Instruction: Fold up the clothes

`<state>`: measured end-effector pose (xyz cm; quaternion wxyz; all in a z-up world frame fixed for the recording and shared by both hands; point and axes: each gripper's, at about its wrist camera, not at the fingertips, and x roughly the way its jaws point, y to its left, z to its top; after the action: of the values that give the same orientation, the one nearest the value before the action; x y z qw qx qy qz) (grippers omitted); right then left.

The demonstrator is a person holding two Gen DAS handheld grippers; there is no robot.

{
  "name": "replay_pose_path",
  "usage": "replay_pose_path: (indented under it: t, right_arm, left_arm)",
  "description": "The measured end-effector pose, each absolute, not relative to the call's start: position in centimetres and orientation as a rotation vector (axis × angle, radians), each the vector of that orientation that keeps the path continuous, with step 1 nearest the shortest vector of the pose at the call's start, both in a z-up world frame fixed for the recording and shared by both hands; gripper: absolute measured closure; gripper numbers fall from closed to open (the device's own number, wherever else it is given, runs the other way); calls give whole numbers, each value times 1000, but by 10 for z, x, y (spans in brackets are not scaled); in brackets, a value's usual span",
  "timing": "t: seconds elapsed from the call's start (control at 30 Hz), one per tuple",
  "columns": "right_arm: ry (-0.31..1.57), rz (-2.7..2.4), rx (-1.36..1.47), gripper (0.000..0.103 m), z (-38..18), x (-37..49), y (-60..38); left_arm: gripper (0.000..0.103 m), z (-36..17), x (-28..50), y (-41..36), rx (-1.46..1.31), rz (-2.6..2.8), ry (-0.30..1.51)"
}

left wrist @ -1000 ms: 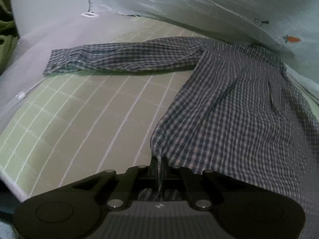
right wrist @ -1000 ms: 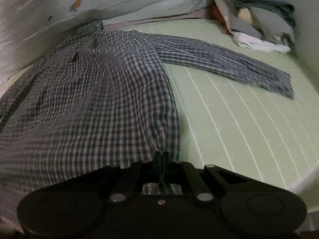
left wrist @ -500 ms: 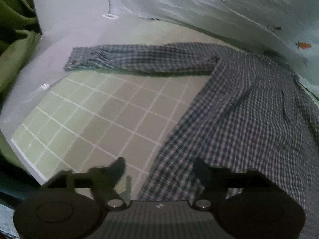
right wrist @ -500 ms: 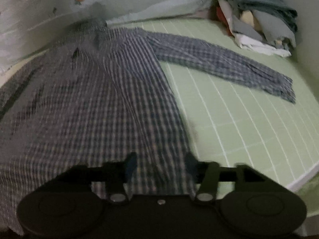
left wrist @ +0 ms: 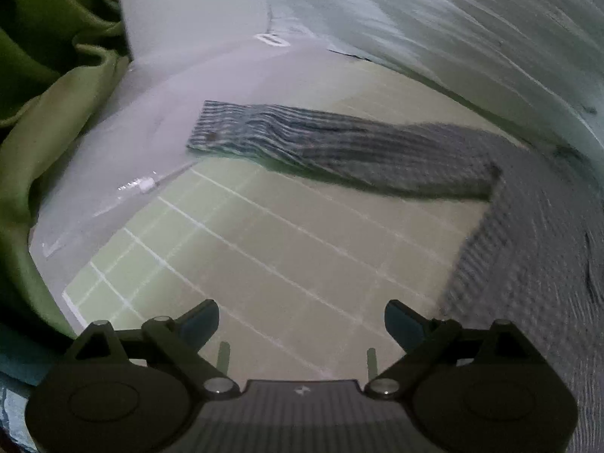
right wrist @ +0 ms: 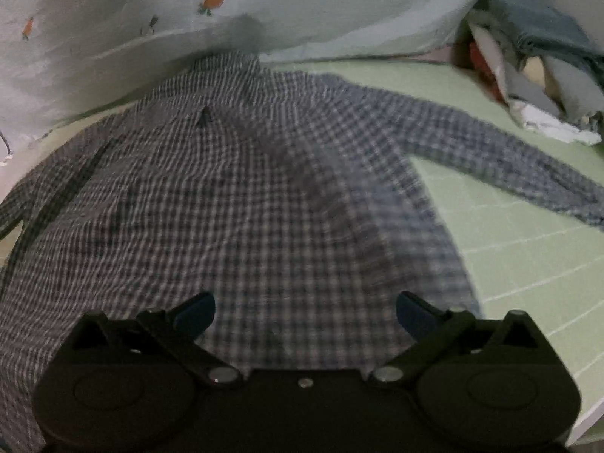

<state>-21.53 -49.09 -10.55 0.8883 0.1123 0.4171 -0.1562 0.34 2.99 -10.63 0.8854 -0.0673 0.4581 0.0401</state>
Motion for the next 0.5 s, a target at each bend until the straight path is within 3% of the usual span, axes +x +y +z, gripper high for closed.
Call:
replay_pose_path:
  t: [0.5]
  right_arm:
    - [884,-549,336,0,-106,-191,-424]
  left_arm:
    - [8,-114,120,103,-101,38,942]
